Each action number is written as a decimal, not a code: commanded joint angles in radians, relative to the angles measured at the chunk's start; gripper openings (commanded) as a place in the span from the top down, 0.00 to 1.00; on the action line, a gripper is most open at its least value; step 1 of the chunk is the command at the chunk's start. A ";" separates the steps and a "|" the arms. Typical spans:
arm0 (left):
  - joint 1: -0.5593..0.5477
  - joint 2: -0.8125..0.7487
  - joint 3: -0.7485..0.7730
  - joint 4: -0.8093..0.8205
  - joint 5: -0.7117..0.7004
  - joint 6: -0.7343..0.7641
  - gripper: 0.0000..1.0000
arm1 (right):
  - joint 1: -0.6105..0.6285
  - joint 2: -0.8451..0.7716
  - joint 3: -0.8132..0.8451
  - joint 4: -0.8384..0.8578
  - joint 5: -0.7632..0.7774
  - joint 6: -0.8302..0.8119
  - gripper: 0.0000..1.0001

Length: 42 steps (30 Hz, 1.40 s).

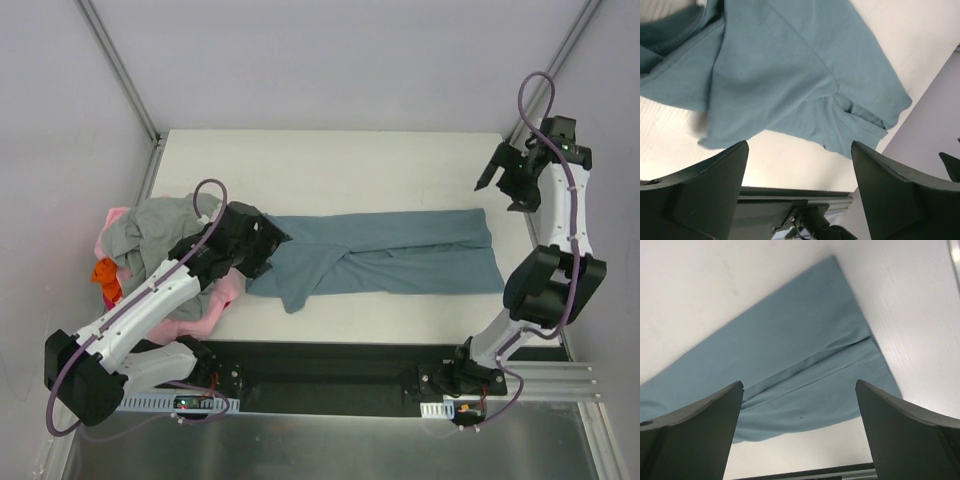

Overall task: Fold and stack the t-shirts
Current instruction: Fold the other side of the tshirt into a rectangle

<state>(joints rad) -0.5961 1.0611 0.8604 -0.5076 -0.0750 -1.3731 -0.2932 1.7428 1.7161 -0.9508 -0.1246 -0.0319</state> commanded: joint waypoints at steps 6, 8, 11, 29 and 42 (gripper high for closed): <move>0.122 0.180 0.343 -0.022 -0.091 0.357 0.13 | 0.307 -0.273 -0.228 0.097 -0.104 0.093 0.00; 0.140 0.266 0.385 -0.023 -0.053 0.437 0.16 | 0.422 -0.337 -0.342 0.164 -0.118 0.136 0.01; 0.189 0.355 0.399 -0.016 0.010 0.450 0.25 | 0.581 -0.387 -0.436 0.318 -0.109 0.245 0.08; 0.139 0.095 -0.036 0.030 -0.071 0.313 0.65 | 1.013 0.141 -0.230 0.460 -0.038 0.354 0.75; 0.239 0.638 0.472 0.077 -0.190 0.627 0.64 | 0.936 0.190 -0.190 0.382 0.034 0.297 0.75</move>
<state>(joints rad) -0.3897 1.6146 1.2179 -0.4297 -0.1921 -0.8909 0.6586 1.9297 1.5101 -0.5331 -0.1200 0.2947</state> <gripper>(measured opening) 0.371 0.249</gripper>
